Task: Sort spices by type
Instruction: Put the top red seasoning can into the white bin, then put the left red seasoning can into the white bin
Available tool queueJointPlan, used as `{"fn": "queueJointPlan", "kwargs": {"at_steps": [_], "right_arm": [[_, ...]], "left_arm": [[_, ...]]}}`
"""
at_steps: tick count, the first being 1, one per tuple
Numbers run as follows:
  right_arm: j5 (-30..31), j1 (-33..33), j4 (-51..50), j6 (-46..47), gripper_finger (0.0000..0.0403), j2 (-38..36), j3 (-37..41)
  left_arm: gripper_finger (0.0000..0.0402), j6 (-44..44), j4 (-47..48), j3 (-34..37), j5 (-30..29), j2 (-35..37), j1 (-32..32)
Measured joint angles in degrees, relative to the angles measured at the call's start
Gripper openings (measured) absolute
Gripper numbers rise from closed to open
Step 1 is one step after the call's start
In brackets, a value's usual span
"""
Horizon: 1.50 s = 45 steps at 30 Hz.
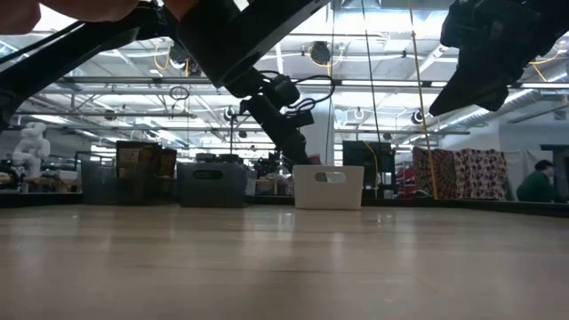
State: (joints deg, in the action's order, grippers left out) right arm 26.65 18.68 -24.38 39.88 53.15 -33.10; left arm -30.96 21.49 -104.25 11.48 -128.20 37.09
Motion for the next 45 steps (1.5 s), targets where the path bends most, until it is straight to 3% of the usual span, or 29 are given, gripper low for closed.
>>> {"fn": "queueJointPlan", "kwargs": {"at_steps": [4,21,30,35,39,45], "right_arm": [[0.0,0.0,0.0,0.0,0.0,0.0,0.0],[0.0,0.0,0.2,0.0,0.0,0.0,0.0],[-0.05,0.0,0.21,-0.02,0.0,0.0,0.0],[-3.04,0.01,1.15,-0.01,0.0,0.02,0.0],[-4.42,0.11,4.79,-0.02,0.0,0.02,0.0],[-4.5,0.13,11.09,-0.22,0.0,0.02,0.0]], "left_arm": [[0.0279,-0.02,-0.04,0.0,-2.01,0.0,-0.26],[0.0287,0.2,0.35,-0.55,-3.37,0.02,-2.33],[0.0287,0.6,3.91,-10.33,-9.28,1.04,-6.49],[0.0287,3.14,13.03,-15.92,-5.8,4.87,-9.4],[0.0287,8.03,17.49,-16.41,-1.9,11.0,-11.4],[0.0287,11.0,27.9,-16.55,-1.69,21.51,-15.47]]}}
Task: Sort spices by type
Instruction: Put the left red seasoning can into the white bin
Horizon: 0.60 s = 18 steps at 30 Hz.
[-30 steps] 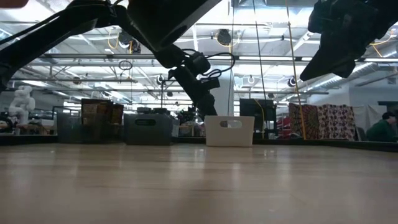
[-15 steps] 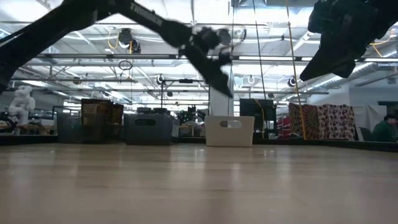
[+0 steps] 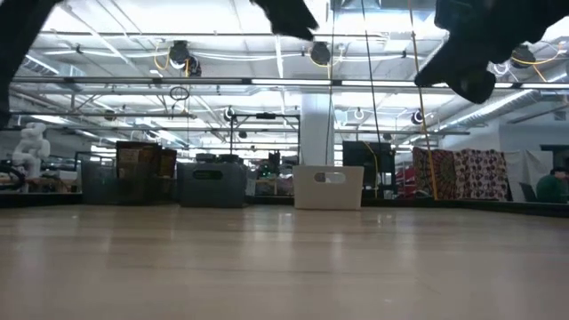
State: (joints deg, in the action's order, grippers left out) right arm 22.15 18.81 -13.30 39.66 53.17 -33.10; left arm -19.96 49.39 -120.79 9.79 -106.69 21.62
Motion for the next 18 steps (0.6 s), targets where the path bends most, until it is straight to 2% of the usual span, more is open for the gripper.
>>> {"fn": "queueJointPlan", "kwargs": {"at_steps": [5,8,11,14,18], "right_arm": [[-0.04,0.04,3.87,-0.3,0.0,0.0,0.0],[-1.57,0.04,5.85,-2.96,0.0,0.0,0.0],[-3.59,0.04,5.81,-6.07,0.0,0.0,0.0],[-6.2,0.05,5.88,-7.93,0.0,0.0,0.0],[-7.54,0.04,5.81,-9.15,0.0,0.0,0.0]], "left_arm": [[0.0287,2.74,19.33,0.82,0.16,5.35,-4.42],[0.0287,8.22,31.14,3.83,0.78,8.14,-8.48],[0.0287,15.54,37.89,7.57,0.58,11.48,-14.09],[0.0287,27.12,40.06,11.75,0.26,15.2,-20.76],[0.0287,49.52,39.13,16.93,-0.35,19.61,-29.17]]}}
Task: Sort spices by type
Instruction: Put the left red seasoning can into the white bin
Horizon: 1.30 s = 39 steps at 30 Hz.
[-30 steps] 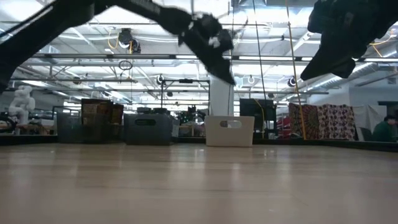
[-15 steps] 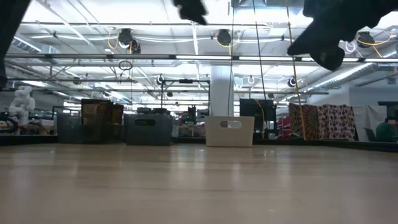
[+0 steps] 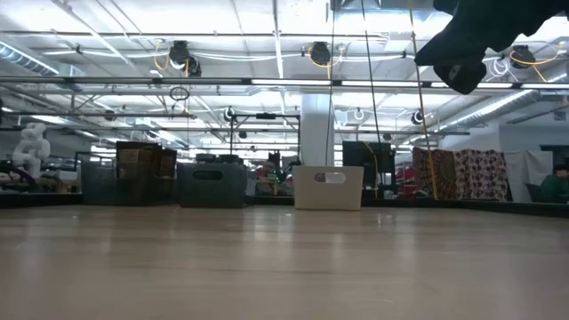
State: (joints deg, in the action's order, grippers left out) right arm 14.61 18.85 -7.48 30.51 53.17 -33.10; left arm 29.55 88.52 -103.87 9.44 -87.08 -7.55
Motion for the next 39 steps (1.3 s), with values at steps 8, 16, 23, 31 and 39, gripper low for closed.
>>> {"fn": "queueJointPlan", "kwargs": {"at_steps": [8,16,23,31,39], "right_arm": [[0.23,0.0,0.5,-4.87,0.0,0.0,0.0],[0.08,0.07,1.25,-2.22,0.0,0.0,0.0],[0.37,0.0,5.29,0.7,0.0,0.48,0.0],[1.8,0.0,6.03,3.33,0.0,0.55,0.0],[3.78,-0.07,5.99,2.94,0.0,0.55,0.0]], "left_arm": [[0.0287,6.08,0.3,4.52,-1.59,0.4,-19.34],[0.0287,11.36,-10.31,18.89,-4.94,0.66,-31.23],[0.0287,12.65,-26.21,31.22,-8.48,1.37,-35.57],[0.0287,19.7,-30.15,39.17,-11.94,1.35,-39.23],[0.0287,25.44,-34.37,41.88,-13.71,1.35,-41.31]]}}
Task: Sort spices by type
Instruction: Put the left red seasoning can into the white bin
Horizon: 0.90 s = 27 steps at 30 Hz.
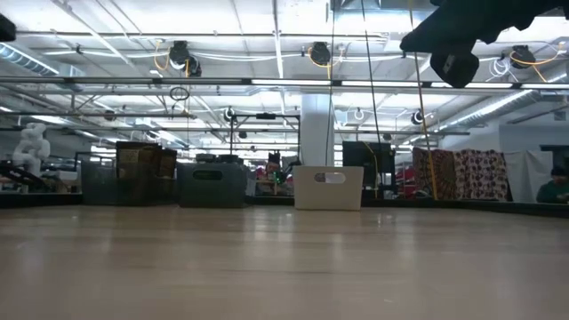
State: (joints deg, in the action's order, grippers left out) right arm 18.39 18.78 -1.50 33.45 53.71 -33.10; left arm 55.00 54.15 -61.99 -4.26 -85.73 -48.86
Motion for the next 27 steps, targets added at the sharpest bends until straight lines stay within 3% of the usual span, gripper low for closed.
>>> {"fn": "queueJointPlan", "kwargs": {"at_steps": [5,27], "right_arm": [[1.21,0.0,-0.15,-0.02,0.0,0.0,0.0],[1.27,0.0,-0.5,-1.31,0.0,0.0,0.0]], "left_arm": [[0.0287,1.67,0.09,0.82,-3.08,0.0,-0.03],[0.0287,1.49,-4.26,4.62,-2.0,-1.29,-1.16]]}}
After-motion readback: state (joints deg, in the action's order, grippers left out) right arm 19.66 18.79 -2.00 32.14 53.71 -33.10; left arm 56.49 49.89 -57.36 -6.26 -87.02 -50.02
